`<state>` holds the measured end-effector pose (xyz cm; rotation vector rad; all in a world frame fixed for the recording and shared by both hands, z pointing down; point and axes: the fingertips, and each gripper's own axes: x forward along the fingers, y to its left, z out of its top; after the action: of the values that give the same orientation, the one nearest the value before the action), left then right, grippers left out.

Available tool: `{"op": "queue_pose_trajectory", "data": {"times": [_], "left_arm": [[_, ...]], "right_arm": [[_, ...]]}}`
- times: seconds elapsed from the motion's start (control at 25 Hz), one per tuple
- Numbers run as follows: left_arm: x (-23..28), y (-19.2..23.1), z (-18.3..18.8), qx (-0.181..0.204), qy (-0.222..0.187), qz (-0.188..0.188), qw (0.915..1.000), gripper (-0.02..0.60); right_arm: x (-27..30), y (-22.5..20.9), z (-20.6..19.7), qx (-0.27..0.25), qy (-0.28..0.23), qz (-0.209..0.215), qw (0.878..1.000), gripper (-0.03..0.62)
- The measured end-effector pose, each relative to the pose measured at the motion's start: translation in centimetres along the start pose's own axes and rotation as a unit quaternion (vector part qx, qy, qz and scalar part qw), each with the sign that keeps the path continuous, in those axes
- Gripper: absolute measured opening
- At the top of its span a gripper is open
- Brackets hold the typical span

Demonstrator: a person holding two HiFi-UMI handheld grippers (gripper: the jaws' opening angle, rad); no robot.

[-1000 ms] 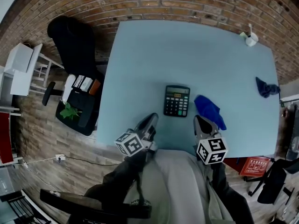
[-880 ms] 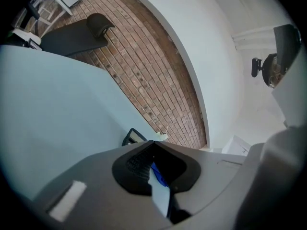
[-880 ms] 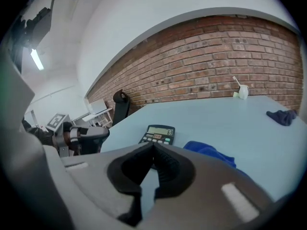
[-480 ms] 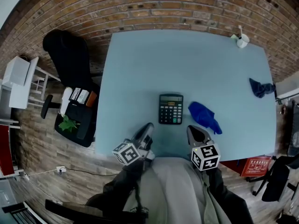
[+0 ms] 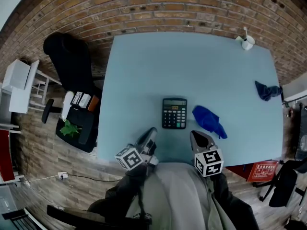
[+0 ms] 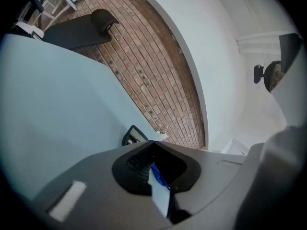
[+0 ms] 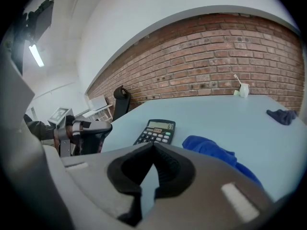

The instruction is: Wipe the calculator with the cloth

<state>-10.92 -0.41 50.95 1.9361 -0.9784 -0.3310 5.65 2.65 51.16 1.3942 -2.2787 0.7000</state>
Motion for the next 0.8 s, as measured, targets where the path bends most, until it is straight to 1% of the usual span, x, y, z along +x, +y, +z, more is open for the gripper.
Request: {"op": "queue_pose_trajectory", "data": {"times": [0.4,0.8], "left_arm": [[0.05,0.26,0.01,-0.014,-0.003,0.004,0.9999,0.000],[-0.30,0.96,-0.11,-0.028,-0.010,0.009,0.9995,0.000]], "right_arm": [[0.01,0.01,0.05,-0.004,0.003,0.001,1.000,0.002],[0.39,0.57,-0.39,-0.008,0.013,0.013,1.000,0.002]]}}
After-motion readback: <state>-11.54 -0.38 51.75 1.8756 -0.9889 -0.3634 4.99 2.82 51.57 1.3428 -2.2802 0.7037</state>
